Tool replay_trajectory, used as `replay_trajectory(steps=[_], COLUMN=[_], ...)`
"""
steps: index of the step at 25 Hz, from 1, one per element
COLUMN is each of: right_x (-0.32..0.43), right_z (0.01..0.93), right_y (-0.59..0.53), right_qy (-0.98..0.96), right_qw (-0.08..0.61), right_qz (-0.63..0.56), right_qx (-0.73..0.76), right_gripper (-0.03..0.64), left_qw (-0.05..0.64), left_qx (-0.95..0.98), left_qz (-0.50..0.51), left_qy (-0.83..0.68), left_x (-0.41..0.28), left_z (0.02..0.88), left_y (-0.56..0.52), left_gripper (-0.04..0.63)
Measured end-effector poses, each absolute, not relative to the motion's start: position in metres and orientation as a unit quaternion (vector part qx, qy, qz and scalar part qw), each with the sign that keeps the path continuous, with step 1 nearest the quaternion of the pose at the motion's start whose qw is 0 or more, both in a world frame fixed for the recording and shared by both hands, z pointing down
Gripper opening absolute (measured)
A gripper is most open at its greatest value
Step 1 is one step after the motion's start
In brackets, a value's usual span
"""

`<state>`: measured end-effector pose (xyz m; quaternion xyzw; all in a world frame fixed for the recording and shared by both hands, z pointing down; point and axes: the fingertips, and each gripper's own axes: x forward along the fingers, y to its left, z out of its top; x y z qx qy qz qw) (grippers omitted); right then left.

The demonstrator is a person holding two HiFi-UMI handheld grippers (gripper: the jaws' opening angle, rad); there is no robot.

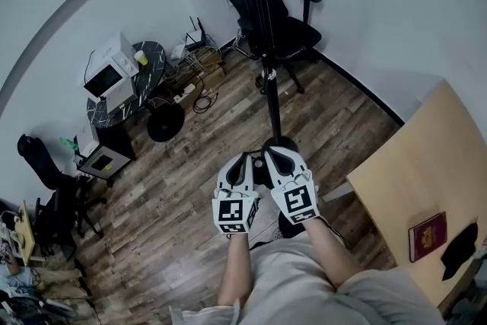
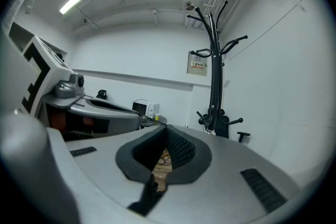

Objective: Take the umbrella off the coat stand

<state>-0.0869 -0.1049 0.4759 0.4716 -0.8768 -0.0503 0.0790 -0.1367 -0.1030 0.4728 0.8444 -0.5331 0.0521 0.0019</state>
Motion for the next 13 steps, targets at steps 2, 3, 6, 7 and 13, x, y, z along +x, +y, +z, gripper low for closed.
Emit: replay_trajectory(steps=[2, 3, 6, 7, 13], right_x=[-0.086, -0.085, -0.082, -0.081, -0.074], right_z=[0.475, 0.475, 0.476, 0.476, 0.476], right_y=[-0.104, -0.104, -0.103, -0.103, -0.108], right_qy=[-0.876, -0.875, -0.874, -0.874, -0.873], right_qw=[0.081, 0.081, 0.082, 0.082, 0.076], right_qz=[-0.055, -0.057, -0.057, -0.056, -0.045], right_qx=[0.473, 0.473, 0.475, 0.476, 0.479], right_gripper=[0.011, 0.011, 0.011, 0.011, 0.011], left_qw=[-0.003, -0.004, 0.0, 0.003, 0.002], left_qx=[0.845, 0.844, 0.842, 0.842, 0.846], left_qz=[0.046, 0.043, 0.045, 0.048, 0.058], left_qy=[-0.533, -0.534, -0.537, -0.537, -0.531], left_x=[-0.136, -0.135, -0.134, -0.132, -0.124], left_z=[0.475, 0.477, 0.481, 0.479, 0.478], left_y=[-0.104, -0.104, -0.104, -0.104, -0.107], left_gripper=[0.021, 0.021, 0.021, 0.021, 0.021])
